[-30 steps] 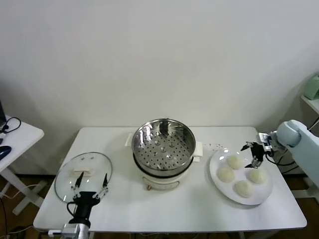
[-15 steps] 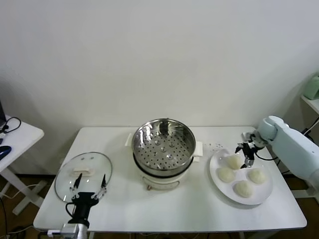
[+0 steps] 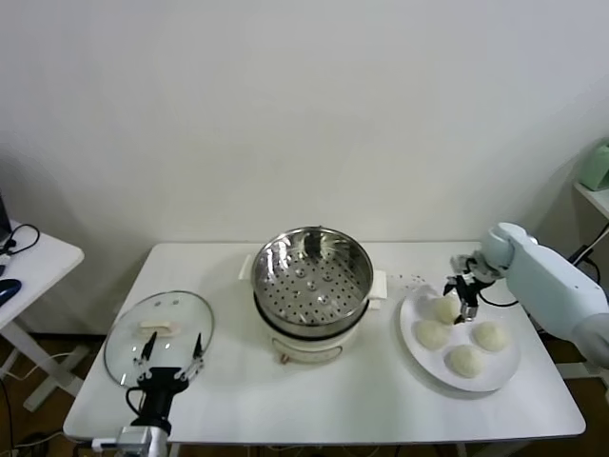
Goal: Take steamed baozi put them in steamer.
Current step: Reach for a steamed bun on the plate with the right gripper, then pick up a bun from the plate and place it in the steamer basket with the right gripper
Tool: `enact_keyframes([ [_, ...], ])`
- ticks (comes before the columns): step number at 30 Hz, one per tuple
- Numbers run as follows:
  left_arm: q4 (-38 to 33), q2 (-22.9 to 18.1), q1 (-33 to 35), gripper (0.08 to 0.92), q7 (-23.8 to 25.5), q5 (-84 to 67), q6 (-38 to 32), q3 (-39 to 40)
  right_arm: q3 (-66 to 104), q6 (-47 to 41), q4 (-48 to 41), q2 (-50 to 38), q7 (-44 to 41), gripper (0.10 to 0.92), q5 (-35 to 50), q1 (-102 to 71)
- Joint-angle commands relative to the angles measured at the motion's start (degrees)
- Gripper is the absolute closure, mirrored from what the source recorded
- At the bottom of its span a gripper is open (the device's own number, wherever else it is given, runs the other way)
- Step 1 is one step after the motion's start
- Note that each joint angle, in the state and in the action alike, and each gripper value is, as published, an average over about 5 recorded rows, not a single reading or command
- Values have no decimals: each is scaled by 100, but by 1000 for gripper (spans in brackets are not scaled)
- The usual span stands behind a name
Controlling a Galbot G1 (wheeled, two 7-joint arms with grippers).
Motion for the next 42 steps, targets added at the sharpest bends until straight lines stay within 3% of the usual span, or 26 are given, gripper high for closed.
enact_keyframes([
  [1,0,-4,3,177,-5,0,5,-3,-20,10,-80,66,-1,211,-19,20],
  [10,-11,-20,31,177,-43,2,13,-1,70,16,-71,56,19,323,-51,-27],
  [19,-28,-23,50,177,-60,3,23,-9,119,17,164,-57,24,347,1,14],
  [32,-107,-34,81,177,-69,25,60,-13,-1513,500,1351,-403,-231,357,814,2136],
  [42,-96,-24,77,177,-70,74,76,45,-2652,889,2828,94,-343,358,981,3854],
])
